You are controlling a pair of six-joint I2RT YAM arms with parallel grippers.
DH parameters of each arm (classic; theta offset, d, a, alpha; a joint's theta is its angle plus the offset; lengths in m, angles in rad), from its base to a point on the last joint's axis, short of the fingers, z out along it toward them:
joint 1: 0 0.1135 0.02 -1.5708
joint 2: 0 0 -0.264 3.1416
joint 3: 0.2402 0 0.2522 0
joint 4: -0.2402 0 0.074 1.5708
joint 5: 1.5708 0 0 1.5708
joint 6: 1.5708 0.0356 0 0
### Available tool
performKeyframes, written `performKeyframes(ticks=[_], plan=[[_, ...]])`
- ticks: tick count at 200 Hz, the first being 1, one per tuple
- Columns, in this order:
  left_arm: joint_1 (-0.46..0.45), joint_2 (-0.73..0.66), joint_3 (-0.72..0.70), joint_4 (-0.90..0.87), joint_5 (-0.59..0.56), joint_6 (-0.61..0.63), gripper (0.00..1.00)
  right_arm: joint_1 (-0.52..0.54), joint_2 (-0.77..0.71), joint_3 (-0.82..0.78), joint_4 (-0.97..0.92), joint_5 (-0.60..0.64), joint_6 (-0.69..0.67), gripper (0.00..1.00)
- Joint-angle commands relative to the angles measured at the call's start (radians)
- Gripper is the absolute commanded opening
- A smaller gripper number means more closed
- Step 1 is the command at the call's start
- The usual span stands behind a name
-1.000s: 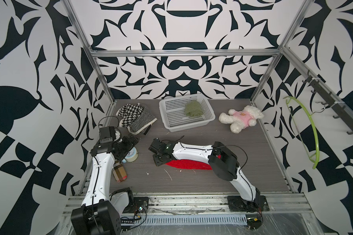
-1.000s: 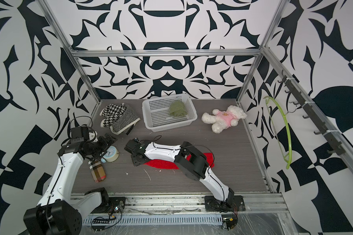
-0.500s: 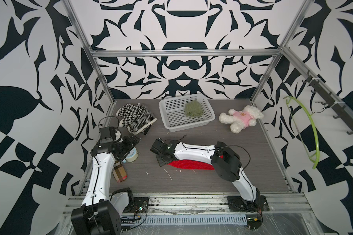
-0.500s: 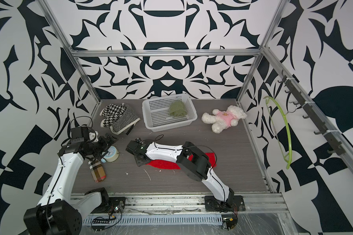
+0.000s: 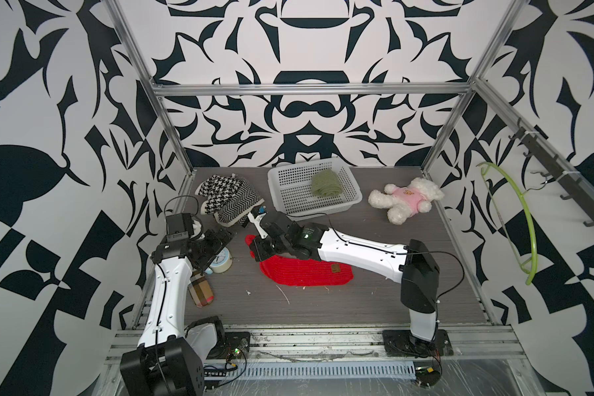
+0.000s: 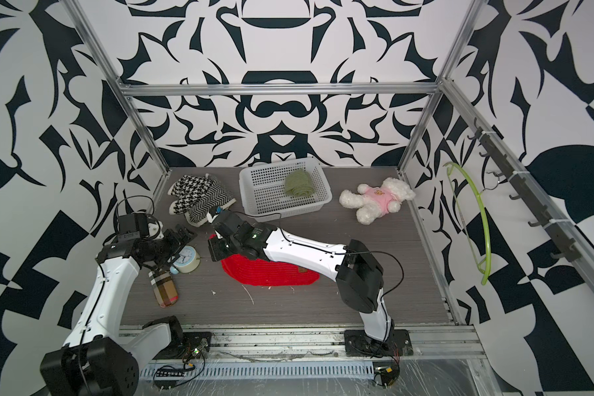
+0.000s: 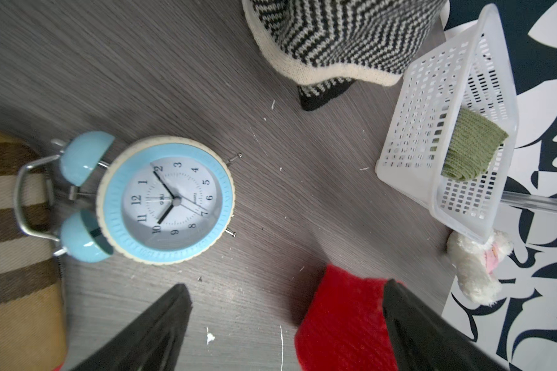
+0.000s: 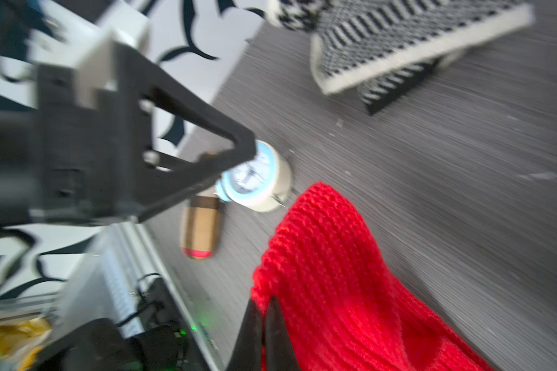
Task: Roll up the scarf and place it into the basket
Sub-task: Flatten out the scarf at the center of the board.
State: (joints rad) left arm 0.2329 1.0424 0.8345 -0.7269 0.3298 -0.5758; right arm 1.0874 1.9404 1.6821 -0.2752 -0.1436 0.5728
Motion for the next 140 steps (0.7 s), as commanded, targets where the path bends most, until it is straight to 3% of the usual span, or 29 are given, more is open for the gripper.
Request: performKeyframes(ticks=[1,32,70,82,106,140], plan=[[0.03,-0.004,0.044,-0.014,-0.012,0.011,0.99,-0.024,-0.054,0.051,0.285,-0.166,0.021,0.0],[0.032,0.017,0.044,0.005,0.02,0.008,0.99,-0.112,-0.156,-0.042,0.505,-0.235,0.089,0.0],[0.032,0.039,0.018,0.049,0.051,-0.018,0.99,-0.272,-0.351,-0.261,0.571,-0.299,0.171,0.0],[0.031,0.052,0.022,0.051,0.064,-0.01,0.99,-0.314,-0.444,-0.339,0.5,-0.286,0.168,0.0],[0.027,0.072,0.04,0.055,0.078,0.002,0.99,-0.354,-0.609,-0.432,0.172,-0.197,0.073,0.0],[0.006,0.085,0.053,0.065,0.076,-0.002,0.99,-0.456,-0.797,-0.633,-0.152,0.005,0.051,0.0]])
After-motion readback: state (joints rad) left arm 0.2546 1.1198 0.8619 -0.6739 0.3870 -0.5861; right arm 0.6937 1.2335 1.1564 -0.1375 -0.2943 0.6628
